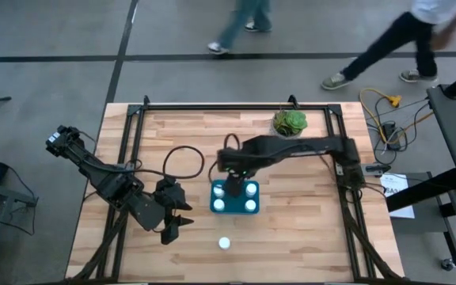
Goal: Pick and place pill bottles into a basket
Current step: Put the white pill bottle into the blue bin
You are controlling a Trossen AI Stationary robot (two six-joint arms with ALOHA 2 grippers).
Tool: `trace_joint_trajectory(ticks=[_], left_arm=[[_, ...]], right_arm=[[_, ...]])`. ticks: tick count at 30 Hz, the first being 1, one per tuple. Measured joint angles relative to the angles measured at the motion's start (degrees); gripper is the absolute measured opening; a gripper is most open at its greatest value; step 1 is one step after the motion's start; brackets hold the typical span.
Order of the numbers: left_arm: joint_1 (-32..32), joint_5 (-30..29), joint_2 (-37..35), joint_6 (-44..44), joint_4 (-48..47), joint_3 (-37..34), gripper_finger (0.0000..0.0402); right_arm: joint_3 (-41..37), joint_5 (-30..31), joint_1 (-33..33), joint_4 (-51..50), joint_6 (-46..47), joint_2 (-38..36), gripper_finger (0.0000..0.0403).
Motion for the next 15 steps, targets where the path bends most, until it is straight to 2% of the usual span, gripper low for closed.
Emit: trace_joint_trajectory(ticks=[9,15], left_arm=[[0.00,0.00,0.00,0.00,0.02,0.00,0.0176],[0.00,0.00,0.00,0.00,0.03,0.00,0.0176]], right_arm=[[-0.07,9.33,0.00,0.05,-1.17,-14.26,0.0224],[-0.10,13.08,0.00,0.32,-2.21,-23.87,0.0223]])
